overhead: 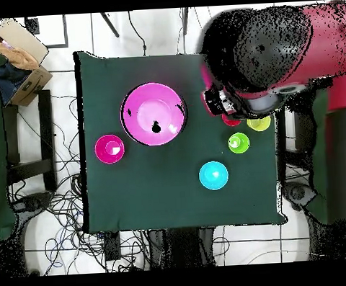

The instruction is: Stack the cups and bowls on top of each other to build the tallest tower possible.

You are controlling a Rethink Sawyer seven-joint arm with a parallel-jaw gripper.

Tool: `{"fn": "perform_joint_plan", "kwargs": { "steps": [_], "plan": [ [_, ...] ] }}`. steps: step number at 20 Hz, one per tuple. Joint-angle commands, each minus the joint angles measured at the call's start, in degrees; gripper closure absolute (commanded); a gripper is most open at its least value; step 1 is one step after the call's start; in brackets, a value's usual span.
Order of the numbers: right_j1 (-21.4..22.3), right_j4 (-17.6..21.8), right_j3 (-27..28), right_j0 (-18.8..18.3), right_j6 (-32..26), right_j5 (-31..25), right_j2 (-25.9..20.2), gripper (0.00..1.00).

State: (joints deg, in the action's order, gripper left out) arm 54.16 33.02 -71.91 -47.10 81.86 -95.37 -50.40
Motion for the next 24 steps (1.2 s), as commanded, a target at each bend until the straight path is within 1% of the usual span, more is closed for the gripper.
{"fn": "perform_joint_plan", "kwargs": {
  "steps": [1, 4, 8, 10, 12, 18, 21, 24],
  "plan": [
    [-3.3, 2.9, -8.3, -4.9, -18.0, 10.6, 0.0, 0.0],
    [-3.7, 1.9, -10.3, -6.7, -18.2, 14.1, -0.2, 0.0],
    [-3.7, -1.0, -12.6, -9.5, -18.0, 17.6, -1.5, 0.0],
    [-4.1, -2.3, -14.2, -10.5, -16.5, 20.0, -1.8, 0.0],
    [-4.9, -4.0, -15.2, -10.8, -13.8, 21.8, -1.8, 0.0],
    [-5.9, -5.8, -18.3, -10.3, -7.9, 28.1, -1.4, 0.0],
    [-6.3, -5.3, -20.0, -10.0, -6.0, 33.2, -1.2, 0.0],
    [-7.4, -6.2, -21.5, -10.0, -3.7, 37.7, -1.2, 0.0]
  ]
}}
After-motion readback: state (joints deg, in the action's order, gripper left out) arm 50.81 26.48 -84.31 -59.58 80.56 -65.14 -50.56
